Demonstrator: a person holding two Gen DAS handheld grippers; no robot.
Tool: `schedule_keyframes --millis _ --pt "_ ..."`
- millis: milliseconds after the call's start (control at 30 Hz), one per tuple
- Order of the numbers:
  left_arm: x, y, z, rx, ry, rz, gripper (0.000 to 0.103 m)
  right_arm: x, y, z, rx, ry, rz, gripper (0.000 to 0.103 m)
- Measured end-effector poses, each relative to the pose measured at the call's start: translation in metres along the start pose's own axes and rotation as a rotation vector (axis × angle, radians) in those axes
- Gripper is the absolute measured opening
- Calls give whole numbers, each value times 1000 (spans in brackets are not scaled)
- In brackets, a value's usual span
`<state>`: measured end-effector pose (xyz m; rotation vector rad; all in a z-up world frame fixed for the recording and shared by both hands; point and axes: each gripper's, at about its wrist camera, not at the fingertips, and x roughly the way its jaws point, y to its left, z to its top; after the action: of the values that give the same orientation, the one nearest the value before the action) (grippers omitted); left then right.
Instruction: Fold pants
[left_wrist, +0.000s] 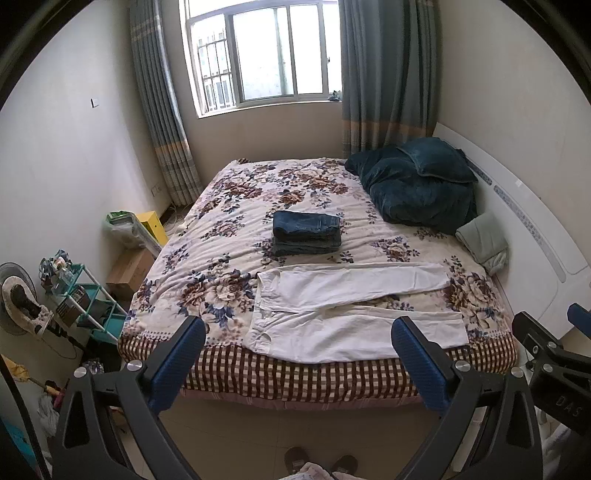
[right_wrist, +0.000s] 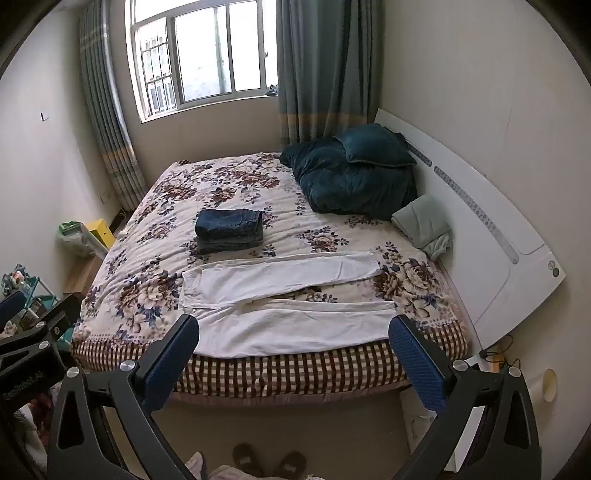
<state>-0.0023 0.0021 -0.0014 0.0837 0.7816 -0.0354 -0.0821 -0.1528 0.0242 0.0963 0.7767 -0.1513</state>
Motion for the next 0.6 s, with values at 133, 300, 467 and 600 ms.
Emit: schedule_keyframes --millis 133,300,467,600 --pt "0 0 2 -4 1 0 103 -3 0 1 -2 -5 3 103" --pt "0 0 2 -5 0 -1 103 -5 -1 2 -3 -3 5 103" --pt "1 -2 4 -1 -5 -1 103 -6 0 3 0 -2 6 103" --pt "3 -8 9 2 -8 -3 103 -7 1 6 5 -1 5 103"
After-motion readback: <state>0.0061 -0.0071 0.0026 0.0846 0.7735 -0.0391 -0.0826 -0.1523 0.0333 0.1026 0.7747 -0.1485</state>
